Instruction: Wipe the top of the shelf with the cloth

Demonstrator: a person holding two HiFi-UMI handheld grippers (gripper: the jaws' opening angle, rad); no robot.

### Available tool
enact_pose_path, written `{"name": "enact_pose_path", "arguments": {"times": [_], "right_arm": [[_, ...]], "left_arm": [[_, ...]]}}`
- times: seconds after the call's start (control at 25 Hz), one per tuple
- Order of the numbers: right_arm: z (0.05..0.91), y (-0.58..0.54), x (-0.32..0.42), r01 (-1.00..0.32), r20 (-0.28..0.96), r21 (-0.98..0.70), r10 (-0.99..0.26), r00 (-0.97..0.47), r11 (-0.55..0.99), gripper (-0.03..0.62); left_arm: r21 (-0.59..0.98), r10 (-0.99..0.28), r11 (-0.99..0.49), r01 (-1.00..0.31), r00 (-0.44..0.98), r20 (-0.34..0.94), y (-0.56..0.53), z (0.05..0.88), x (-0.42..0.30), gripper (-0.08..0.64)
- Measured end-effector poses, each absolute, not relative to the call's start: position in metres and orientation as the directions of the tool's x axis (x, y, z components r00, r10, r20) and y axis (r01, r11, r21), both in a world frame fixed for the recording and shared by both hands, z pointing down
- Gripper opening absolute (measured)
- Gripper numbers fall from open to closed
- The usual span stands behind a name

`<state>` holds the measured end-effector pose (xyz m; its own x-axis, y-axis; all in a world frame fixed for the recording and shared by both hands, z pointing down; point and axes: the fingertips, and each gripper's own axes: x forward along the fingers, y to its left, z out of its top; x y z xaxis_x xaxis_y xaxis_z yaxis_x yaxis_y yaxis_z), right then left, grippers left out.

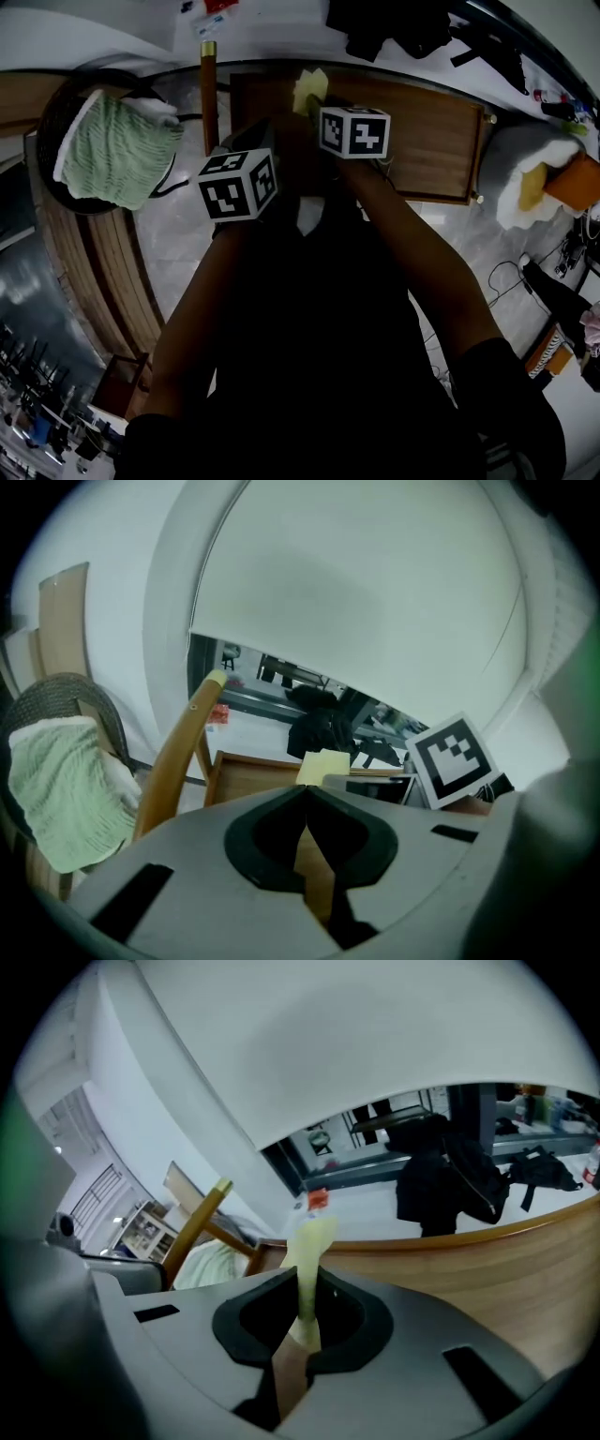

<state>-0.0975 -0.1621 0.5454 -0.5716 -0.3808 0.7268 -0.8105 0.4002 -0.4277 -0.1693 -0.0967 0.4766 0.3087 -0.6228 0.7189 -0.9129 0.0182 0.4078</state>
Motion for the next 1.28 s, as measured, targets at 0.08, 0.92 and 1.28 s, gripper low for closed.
{"name": "enact_pose_path", "arguments": {"times": [0.08,0.92,1.28], "right_arm": [[0.554,-0.15,-0.129,-0.78,0.719,-0.456,-0.34,-0.606,0.428,0.041],[0.609,-0.123,-0.239,-0.692,0.762,-0.372,-0.221,-0.608,0.619,0.041],[0.613,-0.132,-0.204,-0.711,0.785,-0.354,-0.221,-0.579,0.608,0.041]], "left_arm": [[0.391,-0.626,0.019,-0.92,0.293,0.722,-0.092,0.473,-0.186,0.011],[0.37,-0.603,0.007,-0.929,0.291,0.743,-0.077,0.488,-0.239,0.011],[0.385,-0.605,0.028,-0.922,0.291,0.741,-0.087,0.486,-0.22,0.011]]}}
